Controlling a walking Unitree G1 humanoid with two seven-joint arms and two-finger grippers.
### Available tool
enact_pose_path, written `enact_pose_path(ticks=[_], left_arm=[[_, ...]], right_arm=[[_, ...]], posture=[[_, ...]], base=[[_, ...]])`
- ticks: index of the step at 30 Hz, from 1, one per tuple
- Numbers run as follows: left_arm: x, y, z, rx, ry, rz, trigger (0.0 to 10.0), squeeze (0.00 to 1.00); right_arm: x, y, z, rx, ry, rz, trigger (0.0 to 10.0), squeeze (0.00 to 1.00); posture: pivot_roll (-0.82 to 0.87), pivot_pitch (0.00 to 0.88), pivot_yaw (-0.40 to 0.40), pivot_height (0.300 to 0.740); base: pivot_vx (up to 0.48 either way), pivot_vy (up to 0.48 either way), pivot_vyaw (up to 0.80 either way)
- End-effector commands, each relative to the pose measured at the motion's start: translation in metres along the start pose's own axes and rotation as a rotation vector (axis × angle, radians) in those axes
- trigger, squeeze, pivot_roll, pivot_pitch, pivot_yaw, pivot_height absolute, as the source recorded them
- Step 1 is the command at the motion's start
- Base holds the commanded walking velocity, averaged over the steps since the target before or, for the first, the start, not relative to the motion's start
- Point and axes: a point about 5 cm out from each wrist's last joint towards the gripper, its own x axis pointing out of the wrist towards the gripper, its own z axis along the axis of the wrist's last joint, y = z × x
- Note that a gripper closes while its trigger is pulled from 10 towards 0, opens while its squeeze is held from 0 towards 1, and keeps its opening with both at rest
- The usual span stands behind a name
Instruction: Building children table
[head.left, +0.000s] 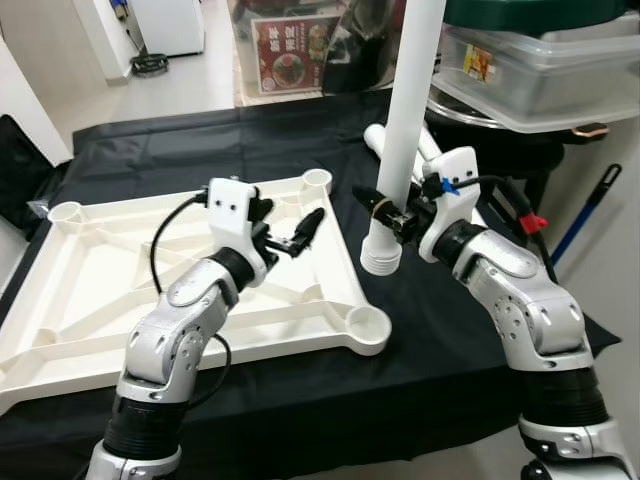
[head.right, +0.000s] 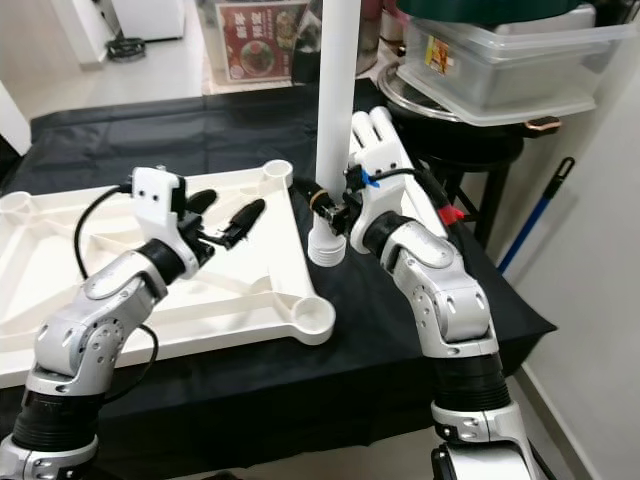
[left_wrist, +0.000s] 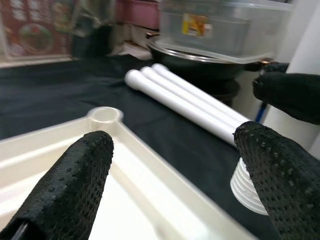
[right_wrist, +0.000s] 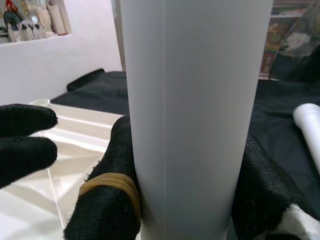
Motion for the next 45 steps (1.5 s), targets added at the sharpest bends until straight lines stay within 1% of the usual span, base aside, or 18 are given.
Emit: enact_pose_path(ticks=[1,6,11,17,19,20,22,25,27,30,32,34,36,37,40,41,43,45], left_arm=[[-0.004,0.006,-0.003,0.017,0.007,0.043,10.0,0.0],[-0.003,0.005,-0.003,0.026,0.006,0.05,10.0,0.0],[-0.003,0.002,0.002,0.051,-0.017,0.041,10.0,0.0],[-0.003,0.0,0.001,0.077,-0.012,0.02,10.0,0.0],[-0.007,-0.006,-0.004,0.124,0.023,-0.058,10.0,0.0],[-0.007,-0.006,-0.004,0.124,0.023,-0.058,10.0,0.0],[-0.013,-0.012,-0.008,0.186,0.057,-0.157,10.0,0.0],[-0.015,-0.014,-0.009,0.205,0.066,-0.185,10.0,0.0],[-0.022,-0.015,-0.015,0.271,0.115,-0.247,10.0,0.0],[-0.025,-0.014,-0.019,0.301,0.141,-0.264,10.0,0.0],[-0.033,-0.009,-0.028,0.341,0.197,-0.286,10.0,0.0],[-0.038,-0.008,-0.03,0.344,0.211,-0.303,10.0,0.0],[-0.038,-0.008,-0.03,0.344,0.211,-0.303,10.0,0.0],[-0.042,-0.009,-0.033,0.339,0.224,-0.326,10.0,0.0],[-0.045,-0.01,-0.035,0.338,0.232,-0.34,10.0,0.0],[-0.045,-0.011,-0.037,0.313,0.23,-0.329,10.0,0.0],[-0.045,-0.011,-0.037,0.313,0.23,-0.329,10.0,0.0],[-0.037,-0.011,-0.041,0.254,0.206,-0.242,10.0,0.0]], right_arm=[[0.003,0.01,0.005,-0.001,-0.039,0.029,10.0,0.0],[0.005,0.016,0.008,0.007,-0.061,0.037,10.0,0.0],[0.007,0.017,0.017,-0.013,-0.098,0.04,10.0,0.0],[0.007,0.017,0.018,-0.013,-0.099,0.046,10.0,0.0],[0.006,0.018,0.016,-0.035,-0.087,0.047,10.0,0.0],[0.006,0.018,0.016,-0.035,-0.087,0.047,10.0,0.0],[0.005,0.015,0.009,-0.088,-0.049,0.023,10.0,0.0],[0.004,0.014,0.006,-0.111,-0.032,0.01,10.0,0.0],[0.002,0.009,-0.004,-0.15,0.007,-0.014,10.0,0.0],[0.001,0.009,-0.008,-0.152,0.017,-0.018,10.0,0.0],[-0.004,0.015,-0.014,-0.132,0.017,0.009,10.0,0.0],[-0.007,0.019,-0.015,-0.116,0.004,0.025,10.0,0.0],[-0.007,0.019,-0.015,-0.116,0.004,0.025,10.0,0.0],[-0.011,0.021,-0.015,-0.111,-0.012,0.034,10.0,0.0],[-0.015,0.021,-0.015,-0.105,-0.028,0.035,10.0,0.0],[-0.019,0.023,-0.014,-0.107,-0.045,0.039,10.0,0.0],[-0.019,0.023,-0.014,-0.107,-0.045,0.039,10.0,0.0],[-0.02,0.027,-0.01,-0.098,-0.087,0.052,10.0,0.0]], posture=[[-0.03,0.043,0.03,0.74],[-0.03,0.044,0.032,0.74],[-0.03,0.045,0.031,0.74],[-0.03,0.047,0.03,0.74],[-0.03,0.048,0.024,0.74],[-0.03,0.048,0.024,0.74],[-0.03,0.046,0.023,0.74],[-0.03,0.046,0.023,0.74],[-0.03,0.049,0.019,0.74],[-0.03,0.051,0.021,0.74],[-0.03,0.059,0.02,0.74],[-0.03,0.065,0.021,0.74],[-0.03,0.065,0.021,0.74],[-0.03,0.068,0.019,0.74],[-0.03,0.072,0.023,0.74],[-0.03,0.073,0.03,0.74],[-0.03,0.073,0.03,0.74],[-0.04,0.067,0.037,0.74]], base=[[0.0,0.48,0.0],[0.0,0.48,-0.36],[0.0,0.0,-0.8],[0.0,0.0,-0.8],[0.0,0.0,-0.4],[0.0,0.0,0.0],[0.0,0.0,0.0],[0.0,0.0,0.0],[0.0,0.0,0.0],[0.0,0.0,0.0],[0.0,0.0,0.0],[0.0,0.0,0.0],[0.0,0.0,0.0],[0.0,0.0,0.0],[0.0,0.0,0.0],[0.0,0.0,0.0],[0.0,0.0,0.0],[0.0,0.0,0.0]])
